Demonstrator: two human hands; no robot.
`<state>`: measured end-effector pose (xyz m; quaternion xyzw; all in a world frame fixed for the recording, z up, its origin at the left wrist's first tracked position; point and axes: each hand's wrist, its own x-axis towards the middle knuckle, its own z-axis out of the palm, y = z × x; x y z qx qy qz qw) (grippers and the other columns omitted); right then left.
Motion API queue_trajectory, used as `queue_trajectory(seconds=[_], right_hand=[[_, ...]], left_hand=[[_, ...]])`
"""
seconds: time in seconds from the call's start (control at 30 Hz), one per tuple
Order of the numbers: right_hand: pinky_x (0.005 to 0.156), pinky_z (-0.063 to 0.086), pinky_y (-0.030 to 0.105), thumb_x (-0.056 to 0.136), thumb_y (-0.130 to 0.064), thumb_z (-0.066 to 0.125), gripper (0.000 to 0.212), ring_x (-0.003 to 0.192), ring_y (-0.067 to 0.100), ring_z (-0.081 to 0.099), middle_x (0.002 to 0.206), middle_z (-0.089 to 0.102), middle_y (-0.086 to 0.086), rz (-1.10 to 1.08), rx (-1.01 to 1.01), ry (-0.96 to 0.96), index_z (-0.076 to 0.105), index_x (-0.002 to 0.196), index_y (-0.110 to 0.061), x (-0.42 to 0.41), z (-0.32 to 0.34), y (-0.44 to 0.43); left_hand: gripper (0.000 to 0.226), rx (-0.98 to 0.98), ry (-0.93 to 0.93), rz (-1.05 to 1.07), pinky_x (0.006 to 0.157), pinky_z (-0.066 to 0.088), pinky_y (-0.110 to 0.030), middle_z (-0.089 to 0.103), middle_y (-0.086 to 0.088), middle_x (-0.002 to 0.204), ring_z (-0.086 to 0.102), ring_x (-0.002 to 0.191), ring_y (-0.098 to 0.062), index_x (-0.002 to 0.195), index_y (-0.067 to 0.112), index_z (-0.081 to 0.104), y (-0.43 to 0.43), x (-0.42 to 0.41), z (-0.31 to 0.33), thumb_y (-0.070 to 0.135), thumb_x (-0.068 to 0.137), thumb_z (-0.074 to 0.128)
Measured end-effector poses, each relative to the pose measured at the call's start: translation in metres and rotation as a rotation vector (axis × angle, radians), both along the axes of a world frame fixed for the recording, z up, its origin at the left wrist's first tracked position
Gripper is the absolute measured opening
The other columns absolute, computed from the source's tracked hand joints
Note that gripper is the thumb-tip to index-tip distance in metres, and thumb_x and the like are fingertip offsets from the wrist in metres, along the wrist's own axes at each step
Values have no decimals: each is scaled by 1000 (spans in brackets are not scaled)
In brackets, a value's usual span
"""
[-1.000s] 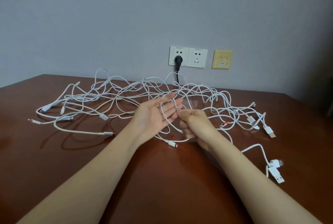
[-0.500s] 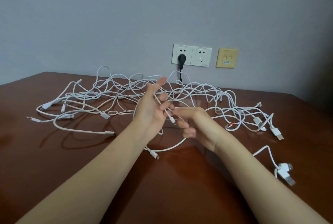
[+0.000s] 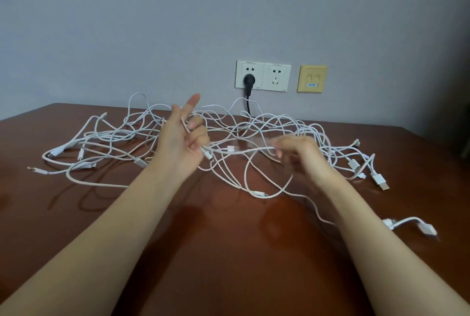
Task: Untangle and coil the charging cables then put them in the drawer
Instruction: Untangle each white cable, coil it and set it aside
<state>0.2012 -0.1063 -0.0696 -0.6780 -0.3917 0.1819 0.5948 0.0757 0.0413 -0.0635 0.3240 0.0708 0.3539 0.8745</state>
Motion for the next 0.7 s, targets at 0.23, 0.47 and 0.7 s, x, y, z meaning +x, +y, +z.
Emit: queue_trajectory(seconds=[0.23, 0.47, 0.7], right_hand=[[42, 35, 6, 91, -8, 54, 19, 34, -4, 45, 36, 50, -15, 98, 121, -46, 61, 74, -4, -18, 5, 11], [73, 47, 16, 83, -12, 66, 12, 69, -2, 63, 69, 71, -5, 19, 225, -161, 73, 77, -20, -26, 2, 18], [69, 44, 25, 78, -23, 74, 34, 56, 5, 47, 60, 59, -19, -234, 212, -172, 68, 112, -23, -27, -5, 23]], left_hand=[[41, 370, 342, -112, 30, 11, -10, 36, 9, 46, 18, 31, 1, 103, 22, 59, -27, 9, -5, 45, 99, 24], [48, 624, 540, -96, 30, 15, -10, 39, 5, 55, 20, 32, 0, 118, 15, 58, -37, 13, -7, 44, 100, 24], [39, 744, 621, -192, 33, 14, -8, 41, 2, 64, 19, 34, 0, 95, 27, 51, -42, 14, -9, 54, 94, 22]])
